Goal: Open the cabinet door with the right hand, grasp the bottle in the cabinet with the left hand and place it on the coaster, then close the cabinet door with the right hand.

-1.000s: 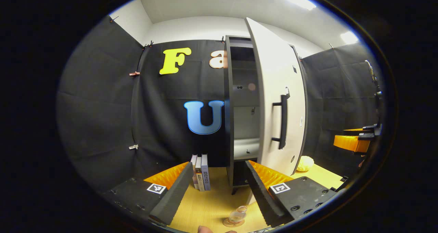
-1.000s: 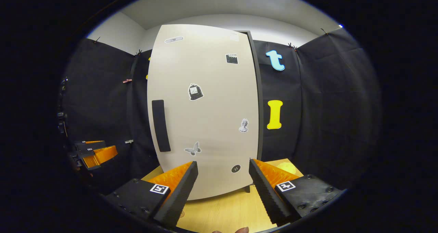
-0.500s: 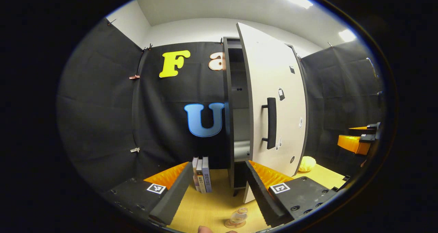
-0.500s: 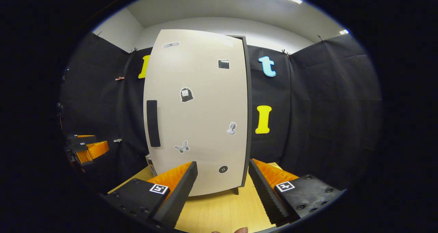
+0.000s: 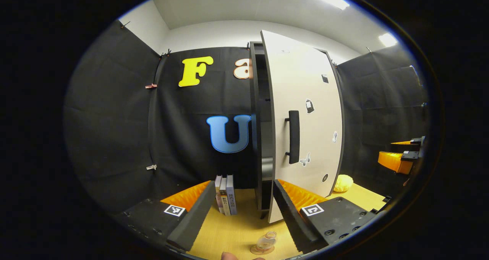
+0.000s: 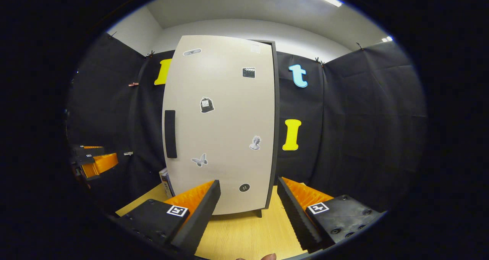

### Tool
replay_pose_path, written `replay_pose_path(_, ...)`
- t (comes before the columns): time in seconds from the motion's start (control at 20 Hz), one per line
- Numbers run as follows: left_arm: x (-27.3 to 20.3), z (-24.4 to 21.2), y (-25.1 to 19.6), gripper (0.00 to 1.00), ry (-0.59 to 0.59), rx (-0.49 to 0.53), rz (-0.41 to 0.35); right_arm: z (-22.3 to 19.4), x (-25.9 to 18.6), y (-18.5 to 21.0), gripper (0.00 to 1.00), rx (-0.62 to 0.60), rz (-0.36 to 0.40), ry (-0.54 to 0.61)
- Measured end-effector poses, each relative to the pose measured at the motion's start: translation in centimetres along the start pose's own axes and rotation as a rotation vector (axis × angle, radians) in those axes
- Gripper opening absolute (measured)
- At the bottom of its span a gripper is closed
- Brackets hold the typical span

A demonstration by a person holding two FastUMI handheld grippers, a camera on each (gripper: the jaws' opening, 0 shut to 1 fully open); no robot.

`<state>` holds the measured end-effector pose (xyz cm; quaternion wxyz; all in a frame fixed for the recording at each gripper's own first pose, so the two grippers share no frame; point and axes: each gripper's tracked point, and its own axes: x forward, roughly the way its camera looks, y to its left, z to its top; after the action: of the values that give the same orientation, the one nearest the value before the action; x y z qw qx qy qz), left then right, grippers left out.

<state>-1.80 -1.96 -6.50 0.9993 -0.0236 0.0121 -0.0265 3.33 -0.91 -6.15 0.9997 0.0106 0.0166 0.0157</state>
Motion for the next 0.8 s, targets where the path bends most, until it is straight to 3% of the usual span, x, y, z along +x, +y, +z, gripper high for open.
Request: replay_pose_path(0.8, -0.24, 0.03, -0.76, 0.95, -0.002, 0.003, -0.016, -0.01, -0.32, -0.24, 0.96, 0.011, -0.006, 0.009)
